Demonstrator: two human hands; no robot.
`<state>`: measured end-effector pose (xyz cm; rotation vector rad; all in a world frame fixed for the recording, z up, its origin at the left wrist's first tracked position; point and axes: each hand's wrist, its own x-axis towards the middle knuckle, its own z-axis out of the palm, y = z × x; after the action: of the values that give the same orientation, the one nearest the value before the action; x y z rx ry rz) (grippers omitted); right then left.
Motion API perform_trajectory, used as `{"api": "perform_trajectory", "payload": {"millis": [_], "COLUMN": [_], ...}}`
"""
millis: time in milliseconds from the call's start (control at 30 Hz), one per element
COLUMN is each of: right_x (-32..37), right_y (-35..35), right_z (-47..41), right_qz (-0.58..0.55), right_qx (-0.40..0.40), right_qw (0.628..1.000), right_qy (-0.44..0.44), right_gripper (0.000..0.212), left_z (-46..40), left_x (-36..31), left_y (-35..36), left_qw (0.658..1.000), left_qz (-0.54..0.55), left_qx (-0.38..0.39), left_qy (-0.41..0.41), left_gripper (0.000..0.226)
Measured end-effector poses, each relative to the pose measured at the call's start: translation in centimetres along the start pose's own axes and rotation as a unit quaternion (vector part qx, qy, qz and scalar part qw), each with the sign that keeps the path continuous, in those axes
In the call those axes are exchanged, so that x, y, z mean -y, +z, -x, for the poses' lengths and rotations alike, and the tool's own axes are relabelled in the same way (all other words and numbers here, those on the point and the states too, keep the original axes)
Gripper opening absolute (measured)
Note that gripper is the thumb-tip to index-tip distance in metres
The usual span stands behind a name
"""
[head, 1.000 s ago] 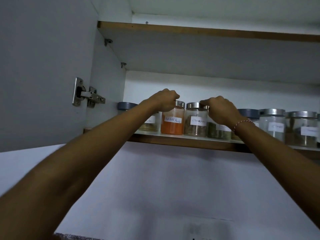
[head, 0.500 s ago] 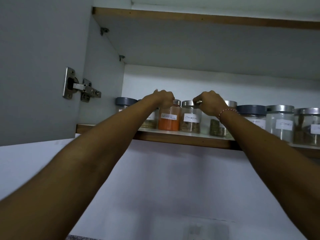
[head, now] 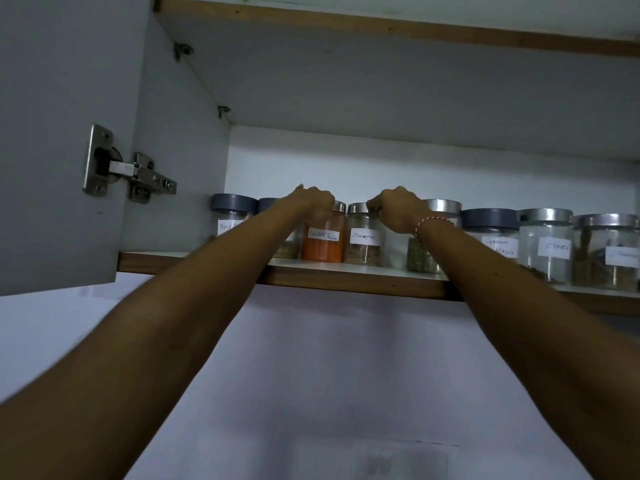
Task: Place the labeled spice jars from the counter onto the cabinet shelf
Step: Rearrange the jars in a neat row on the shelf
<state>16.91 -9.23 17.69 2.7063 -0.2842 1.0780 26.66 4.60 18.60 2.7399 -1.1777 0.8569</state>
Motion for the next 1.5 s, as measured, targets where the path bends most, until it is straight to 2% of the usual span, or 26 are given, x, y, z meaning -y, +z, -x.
{"api": "perform_trajectory", "payload": {"millis": [100, 200, 300, 333, 400, 500, 600, 700, 800, 900, 1067, 1200, 1500], "right_x": [0.4, 0.2, -1.9, -3.1, -5.9, -10.0, -12.9, -14.2, -14.8, -15.3, -15.5, -15.4, -15.7], "right_y": [-0.1, -1.0, -3.8, -5.0, -7.1, -8.9, -8.9, -7.9, -6.9, -6.3, -5.0, -3.1, -2.0], "right_z": [0.8, 1.7, 3.1, 3.8, 5.5, 7.8, 9.7, 10.8, 10.7, 9.9, 7.4, 5.7, 3.8], "right_qz": [0.013, -0.026, -0.053, -0.052, -0.029, 0.023, 0.023, 0.036, 0.054, 0.066, 0.033, 0.005, 0.028], "right_qx": [0.008, -0.069, -0.149, -0.153, -0.147, -0.103, -0.055, -0.007, 0.023, 0.031, 0.050, 0.056, 0.071], "right_qw": [1.000, 0.997, 0.987, 0.986, 0.988, 0.990, 0.992, 0.996, 0.998, 0.997, 0.998, 0.998, 0.997], "right_qy": [0.000, 0.010, 0.022, 0.029, 0.050, 0.093, 0.114, 0.084, 0.035, 0.011, 0.001, 0.000, -0.014], "right_gripper": [0.034, 0.050, 0.051, 0.051, 0.050, 0.050, 0.054, 0.055, 0.044, 0.034, 0.034, 0.030, 0.035], "left_z": [0.7, 1.7, 2.6, 2.8, 2.7, 1.9, 0.9, 0.2, -0.3, -0.4, -1.7, -3.3, -5.8], "left_x": [0.1, 0.0, -1.9, -3.2, -6.2, -10.9, -14.1, -15.6, -16.3, -16.4, -15.6, -14.6, -13.9], "left_y": [0.6, 0.4, -0.3, -0.5, -0.9, -1.3, -1.8, -2.3, -3.0, -4.1, -3.6, -2.0, -0.5], "left_qw": [1.000, 0.995, 0.967, 0.952, 0.939, 0.950, 0.956, 0.966, 0.971, 0.973, 0.985, 0.990, 0.995], "left_qz": [0.019, 0.045, 0.198, 0.255, 0.294, 0.252, 0.222, 0.185, 0.180, 0.194, 0.156, 0.129, 0.093], "left_qx": [-0.004, -0.087, -0.151, -0.158, -0.159, -0.121, -0.118, -0.120, -0.117, -0.087, -0.035, -0.031, -0.025], "left_qy": [0.013, 0.035, 0.049, 0.055, 0.085, 0.138, 0.150, 0.135, 0.104, 0.090, 0.064, 0.041, 0.038], "left_gripper": [0.053, 0.058, 0.050, 0.049, 0.049, 0.049, 0.046, 0.042, 0.030, 0.030, 0.032, 0.023, 0.032]}}
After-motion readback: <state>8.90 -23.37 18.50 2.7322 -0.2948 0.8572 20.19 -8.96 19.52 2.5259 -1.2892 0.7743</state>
